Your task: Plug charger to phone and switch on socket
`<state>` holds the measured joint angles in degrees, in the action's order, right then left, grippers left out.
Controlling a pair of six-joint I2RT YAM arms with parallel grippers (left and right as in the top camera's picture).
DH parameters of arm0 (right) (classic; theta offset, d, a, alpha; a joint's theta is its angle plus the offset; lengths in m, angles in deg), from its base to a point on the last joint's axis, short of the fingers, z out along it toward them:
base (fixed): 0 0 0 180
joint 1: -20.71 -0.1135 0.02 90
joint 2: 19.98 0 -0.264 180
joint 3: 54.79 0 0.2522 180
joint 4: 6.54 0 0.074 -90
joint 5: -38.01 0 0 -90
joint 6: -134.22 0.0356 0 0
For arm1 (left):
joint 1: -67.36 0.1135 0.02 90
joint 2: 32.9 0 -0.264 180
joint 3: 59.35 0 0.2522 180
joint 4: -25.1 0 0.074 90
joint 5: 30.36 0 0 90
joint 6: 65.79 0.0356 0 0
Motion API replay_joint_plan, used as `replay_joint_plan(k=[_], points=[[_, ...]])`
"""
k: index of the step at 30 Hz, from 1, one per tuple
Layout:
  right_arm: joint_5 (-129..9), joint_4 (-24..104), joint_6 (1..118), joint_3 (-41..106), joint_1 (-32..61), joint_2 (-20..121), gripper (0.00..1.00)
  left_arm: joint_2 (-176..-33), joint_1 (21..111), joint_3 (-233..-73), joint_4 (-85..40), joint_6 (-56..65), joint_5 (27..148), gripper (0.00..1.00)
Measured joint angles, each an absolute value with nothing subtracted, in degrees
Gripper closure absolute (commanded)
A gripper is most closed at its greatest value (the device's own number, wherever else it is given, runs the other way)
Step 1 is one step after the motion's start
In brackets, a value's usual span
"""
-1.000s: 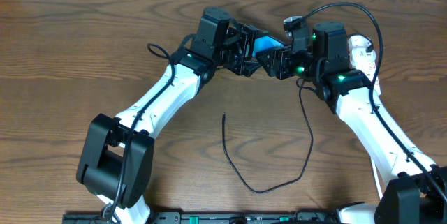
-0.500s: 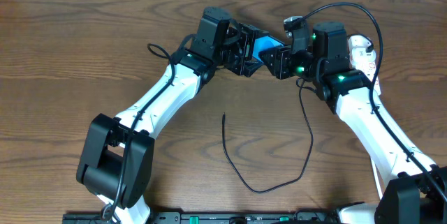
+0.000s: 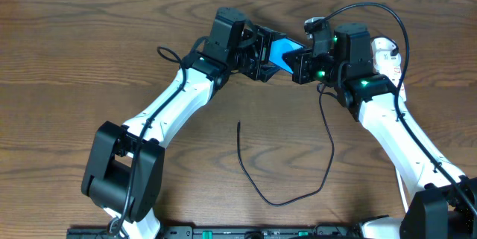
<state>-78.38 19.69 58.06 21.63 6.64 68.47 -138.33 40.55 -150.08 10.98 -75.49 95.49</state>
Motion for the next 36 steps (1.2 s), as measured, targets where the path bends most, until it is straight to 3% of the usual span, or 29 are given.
replay_joint_plan(k=[6,8,9,11,13,15,27,36], points=[[-78.3,19.7,58.1,21.6,6.6,68.5,0.99,-138.3,40.5,-150.1,11.0,-75.5,95.5,0.92],[-78.3,19.7,58.1,21.6,6.6,68.5,0.99,-138.3,40.5,-150.1,11.0,-75.5,95.5,0.74],[-78.3,19.7,58.1,21.6,6.6,68.5,0.99,-138.3,40.5,-150.1,11.0,-75.5,95.5,0.54],[-78.3,19.7,58.1,21.6,6.6,68.5,0.99,-138.3,40.5,-150.1,11.0,-75.5,95.5,0.34],[-78.3,19.7,58.1,21.6,6.6,68.5,0.99,-138.3,40.5,-150.1,10.9,-75.5,95.5,0.2],[-78.3,19.7,58.1,21.6,6.6,68.5,0.99,-138.3,40.5,-150.1,11.0,-75.8,95.5,0.13],[-76.7,18.5,59.2,21.6,7.8,68.5,0.99,-138.3,41.6,-150.1,14.7,-74.6,96.6,0.12],[-72.2,18.5,68.1,21.6,13.6,68.5,0.99,-136.1,42.6,-150.1,24.6,-71.5,100.7,0.12]])
